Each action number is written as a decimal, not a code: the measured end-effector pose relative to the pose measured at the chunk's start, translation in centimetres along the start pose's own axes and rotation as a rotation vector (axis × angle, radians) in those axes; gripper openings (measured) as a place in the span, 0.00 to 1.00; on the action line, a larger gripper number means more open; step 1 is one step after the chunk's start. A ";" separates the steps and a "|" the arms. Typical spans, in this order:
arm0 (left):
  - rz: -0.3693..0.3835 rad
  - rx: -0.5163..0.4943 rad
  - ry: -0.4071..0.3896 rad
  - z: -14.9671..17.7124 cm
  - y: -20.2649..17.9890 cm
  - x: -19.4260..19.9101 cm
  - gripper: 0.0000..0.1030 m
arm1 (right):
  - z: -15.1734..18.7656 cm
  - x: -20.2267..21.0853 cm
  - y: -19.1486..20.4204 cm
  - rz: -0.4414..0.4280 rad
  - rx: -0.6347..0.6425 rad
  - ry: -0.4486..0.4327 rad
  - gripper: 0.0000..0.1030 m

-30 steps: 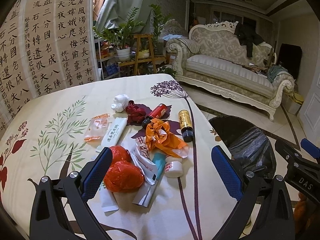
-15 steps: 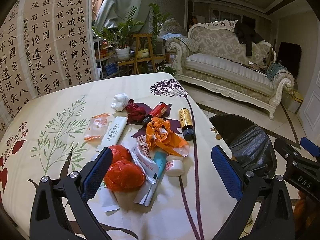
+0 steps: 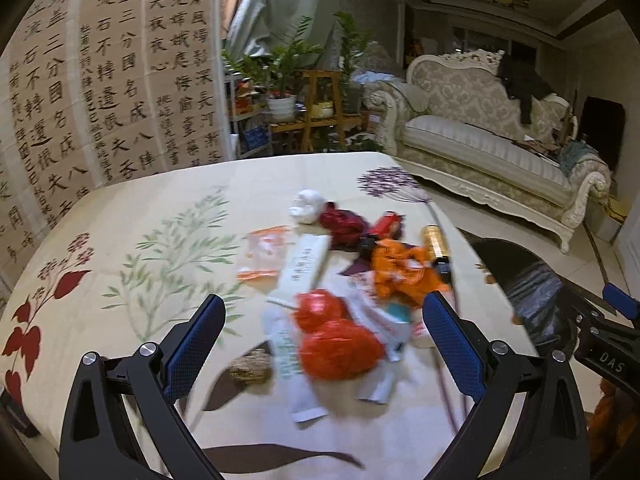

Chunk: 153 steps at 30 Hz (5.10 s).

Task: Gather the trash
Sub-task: 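Lower the right gripper onto the orange plastic bag and close it, then grasp the gold foil wrapper with the left gripper while the right gripper holds the orange bag, then carry both items over the black-lined bin and open both grippers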

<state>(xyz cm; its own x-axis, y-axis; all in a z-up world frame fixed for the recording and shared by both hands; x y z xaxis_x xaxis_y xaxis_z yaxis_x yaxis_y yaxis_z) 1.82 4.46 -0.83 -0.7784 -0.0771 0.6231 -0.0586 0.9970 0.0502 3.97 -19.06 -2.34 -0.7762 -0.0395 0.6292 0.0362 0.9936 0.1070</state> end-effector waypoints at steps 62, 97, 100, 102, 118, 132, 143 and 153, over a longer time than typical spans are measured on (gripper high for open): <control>-0.092 -0.014 0.171 5.0 5.4 -3.9 0.71 | 1.1 -2.0 5.7 -0.150 0.082 0.109 0.24; 0.102 -0.058 -0.014 -0.6 -2.0 -0.8 0.20 | 0.3 -1.9 -0.2 -0.053 -0.008 0.067 0.24; 0.141 -0.087 -0.022 -1.4 -4.6 -1.5 0.20 | 0.1 -2.0 -1.9 -0.024 -0.028 0.060 0.24; 0.168 -0.110 -0.026 -1.8 -6.6 -2.1 0.20 | 0.0 -2.2 -2.9 -0.005 -0.040 0.055 0.24; 0.238 -0.249 0.012 -3.3 -17.7 -7.5 0.20 | -0.1 -5.8 -8.2 0.070 -0.100 0.077 0.24; 0.268 -0.278 0.050 -3.7 -20.5 -9.4 0.55 | -0.9 -7.3 -10.6 0.109 -0.149 0.066 0.43; 0.276 -0.266 0.037 -4.1 -20.5 -9.4 0.68 | -0.9 -6.7 -11.4 0.129 -0.169 0.059 0.45; 0.270 -0.230 -0.007 -4.5 -17.9 -7.0 0.74 | -0.9 -5.3 -10.4 0.126 -0.161 0.046 0.51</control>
<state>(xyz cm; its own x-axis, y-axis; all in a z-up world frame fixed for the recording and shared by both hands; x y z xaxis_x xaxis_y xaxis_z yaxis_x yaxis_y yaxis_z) 11.15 -12.85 -2.58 -0.7513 0.1896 0.6322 0.2910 0.9549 0.0595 8.25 -29.29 -6.12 -0.7301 0.0753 0.6791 0.2341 0.9613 0.1451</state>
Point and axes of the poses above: each gripper's, at about its wrist camera, not at the fingertips, and x roughly against the way its jaws point, y to its left, z to its underside, the point moved 4 cm from there along -x, roughly the way its jaws point, and after that the axes turned 4 degrees about -x, right-handed, at the moved point
